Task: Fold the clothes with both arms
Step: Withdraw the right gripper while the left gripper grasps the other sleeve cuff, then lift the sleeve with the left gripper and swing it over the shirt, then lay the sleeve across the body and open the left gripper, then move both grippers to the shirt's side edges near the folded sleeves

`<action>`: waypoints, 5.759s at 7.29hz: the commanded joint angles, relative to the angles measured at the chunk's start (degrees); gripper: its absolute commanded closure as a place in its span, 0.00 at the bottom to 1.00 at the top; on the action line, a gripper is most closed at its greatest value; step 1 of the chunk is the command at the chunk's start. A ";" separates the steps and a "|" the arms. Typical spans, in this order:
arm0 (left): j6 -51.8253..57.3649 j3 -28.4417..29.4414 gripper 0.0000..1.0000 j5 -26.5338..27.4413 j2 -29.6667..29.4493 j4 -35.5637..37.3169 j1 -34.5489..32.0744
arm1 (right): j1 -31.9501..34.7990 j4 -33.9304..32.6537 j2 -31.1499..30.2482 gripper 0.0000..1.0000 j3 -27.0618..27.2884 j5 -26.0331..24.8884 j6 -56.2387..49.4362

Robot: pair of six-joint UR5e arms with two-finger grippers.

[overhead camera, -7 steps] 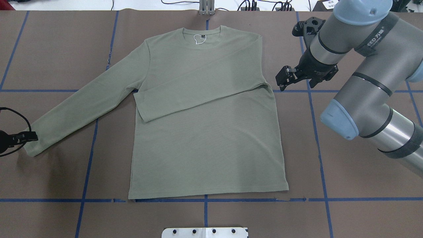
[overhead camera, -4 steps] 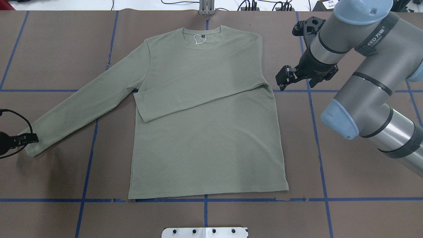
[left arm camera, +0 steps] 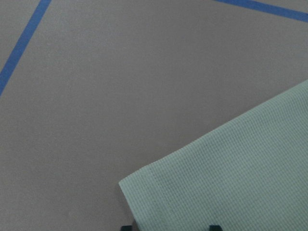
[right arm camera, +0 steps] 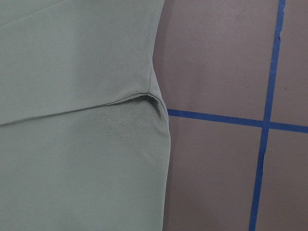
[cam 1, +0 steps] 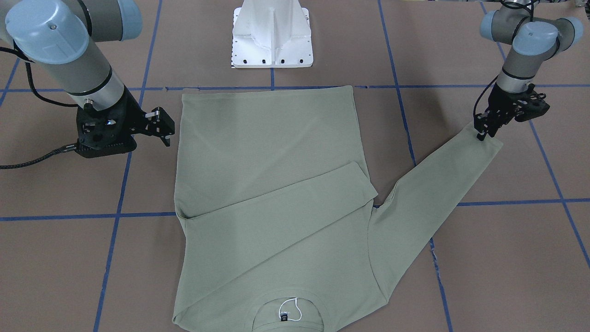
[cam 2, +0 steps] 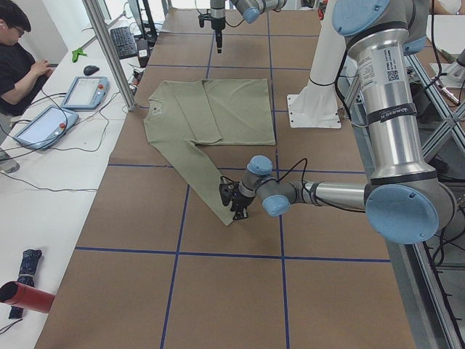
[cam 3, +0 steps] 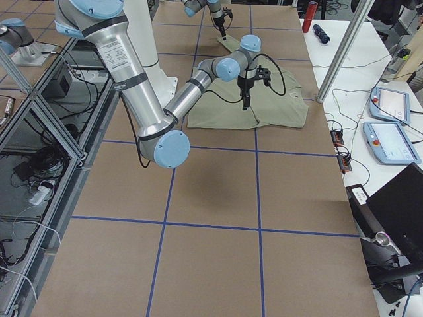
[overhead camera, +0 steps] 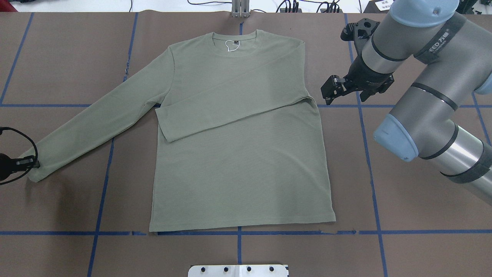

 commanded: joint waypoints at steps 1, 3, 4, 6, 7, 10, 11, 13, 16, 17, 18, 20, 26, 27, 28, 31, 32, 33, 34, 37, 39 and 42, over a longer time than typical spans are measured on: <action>0.00 -0.59 0.96 0.03 0.15 -0.01 -0.07 | 0.01 0.00 0.09 0.00 0.00 0.02 0.00; 0.00 -1.73 1.00 -0.05 0.15 0.34 -0.07 | 0.18 0.09 0.00 0.00 0.00 0.11 0.00; 0.00 -4.87 1.00 -0.40 0.07 3.39 -0.07 | 0.53 -0.17 -0.17 0.00 0.35 0.11 0.00; 0.18 -12.78 1.00 -0.93 -3.43 15.23 -0.16 | 1.59 -0.09 -5.07 0.00 4.11 0.98 -0.09; 0.18 -13.16 1.00 -1.72 -7.71 19.38 -0.51 | 1.68 0.00 -8.14 0.00 6.31 0.98 -0.18; 3.24 -10.81 1.00 -3.55 -25.63 33.09 -8.39 | 7.19 0.44 -17.99 0.00 9.40 1.59 -9.28; 3.25 -6.79 1.00 -4.09 -32.99 35.65 -11.38 | 9.30 0.70 -20.71 0.00 9.49 2.99 -11.06; 3.08 5.14 1.00 -4.45 -43.39 34.63 -13.86 | 11.95 4.11 -25.11 0.00 9.14 4.67 -13.61; -5.59 14.93 1.00 -7.06 -59.20 34.62 -13.52 | 12.93 4.75 -26.45 0.00 8.62 4.94 -13.71; -8.76 18.70 1.00 -7.87 -64.31 34.71 -10.91 | 13.10 4.75 -26.54 0.00 8.09 4.94 -13.71; -10.44 21.52 1.00 -7.79 -68.36 34.80 -8.27 | 13.28 4.75 -26.72 0.00 7.56 4.85 -13.62; -12.72 25.21 1.00 -6.92 -74.26 34.80 -4.04 | 13.63 4.83 -26.72 0.00 6.25 4.76 -13.62; -15.12 32.54 1.00 -0.94 -84.84 34.98 8.00 | 13.90 4.84 -26.54 0.00 4.31 4.76 -13.36; -15.29 32.89 1.00 -0.67 -84.84 35.06 9.41 | 13.98 4.84 -26.54 0.00 4.31 4.76 -13.36; -16.68 33.15 1.00 1.24 -84.92 34.63 10.81 | 14.07 4.92 -26.54 0.00 4.31 4.85 -13.36; -17.92 33.50 1.00 1.70 -85.01 34.54 13.55 | 13.98 4.84 -26.45 0.00 4.31 5.03 -13.18; -18.02 34.29 1.00 2.40 -85.27 34.45 13.55 | 13.98 4.84 -26.28 0.00 4.22 5.03 -13.10; -18.02 35.17 1.00 2.84 -85.36 33.40 13.64 | 13.98 4.84 -26.02 0.00 3.78 5.03 -13.10; -18.02 35.70 0.49 2.76 -85.63 31.57 13.64 | 13.98 4.92 -25.75 0.00 3.26 5.03 -13.10; -14.96 32.47 0.00 2.50 -85.55 30.23 13.99 | 13.98 5.88 -25.05 0.00 2.55 5.12 -13.01; -11.19 25.20 0.00 2.23 -79.60 34.67 13.73 | 13.81 8.25 -24.70 0.00 2.81 5.73 -12.83; -2.50 -1.56 0.01 2.23 -60.04 47.24 13.64 | 3.93 20.95 -24.52 0.00 3.25 3.55 4.75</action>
